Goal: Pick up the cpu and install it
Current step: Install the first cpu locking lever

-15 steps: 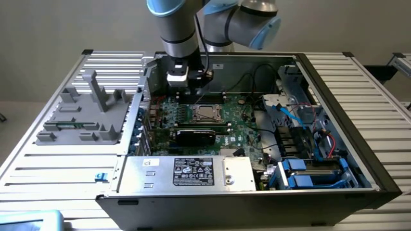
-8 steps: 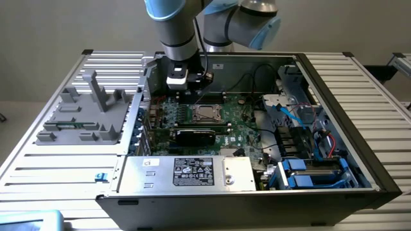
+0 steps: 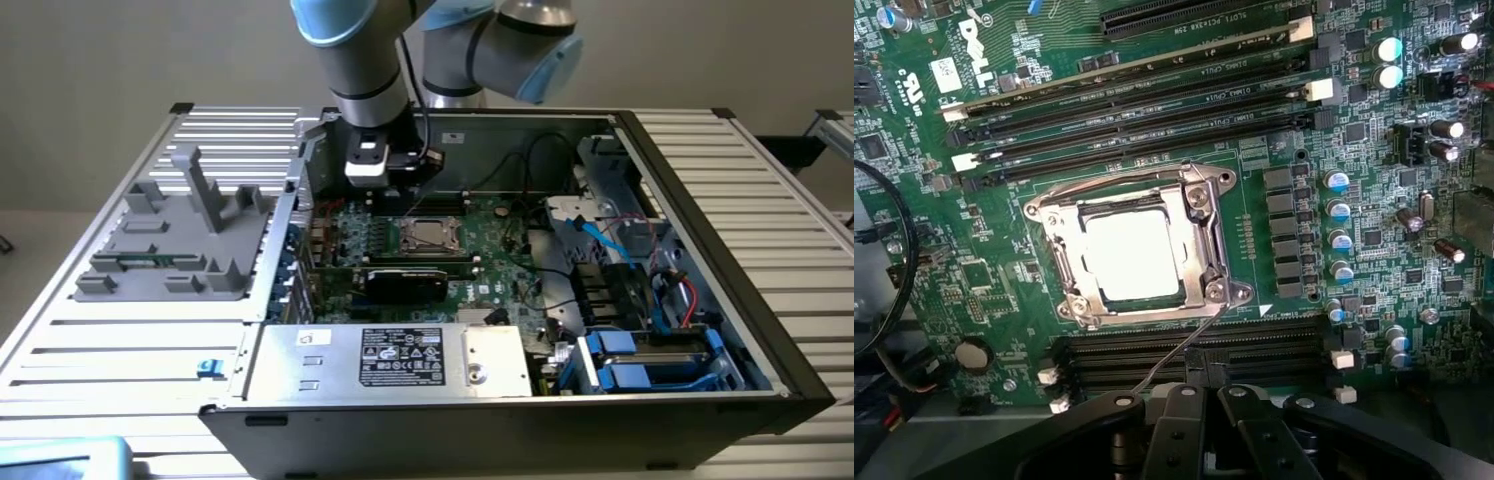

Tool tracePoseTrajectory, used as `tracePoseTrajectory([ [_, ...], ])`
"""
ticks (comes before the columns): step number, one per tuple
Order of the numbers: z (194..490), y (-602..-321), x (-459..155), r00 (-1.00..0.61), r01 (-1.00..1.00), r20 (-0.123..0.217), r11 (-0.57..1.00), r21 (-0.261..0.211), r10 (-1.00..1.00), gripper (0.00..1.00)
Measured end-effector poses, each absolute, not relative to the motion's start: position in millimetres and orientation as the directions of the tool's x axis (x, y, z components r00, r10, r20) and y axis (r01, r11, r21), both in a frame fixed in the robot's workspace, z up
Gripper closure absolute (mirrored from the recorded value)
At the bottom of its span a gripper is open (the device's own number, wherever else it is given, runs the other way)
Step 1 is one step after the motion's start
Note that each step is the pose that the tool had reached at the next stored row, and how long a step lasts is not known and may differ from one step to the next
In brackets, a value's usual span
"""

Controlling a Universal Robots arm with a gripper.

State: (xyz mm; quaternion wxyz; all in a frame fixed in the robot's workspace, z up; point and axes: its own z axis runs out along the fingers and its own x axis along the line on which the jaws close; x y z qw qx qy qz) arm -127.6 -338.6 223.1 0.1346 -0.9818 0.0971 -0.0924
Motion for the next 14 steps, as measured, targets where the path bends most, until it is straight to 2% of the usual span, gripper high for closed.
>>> tracePoseTrajectory([
  [6, 216.2, -338.6, -133.7, 0.961, -0.163, 0.172, -0.945, -0.285, -0.217, 0.89],
  [14, 208.0, -338.6, -133.8, 0.955, -0.184, 0.169, -0.935, -0.303, -0.243, 0.89],
])
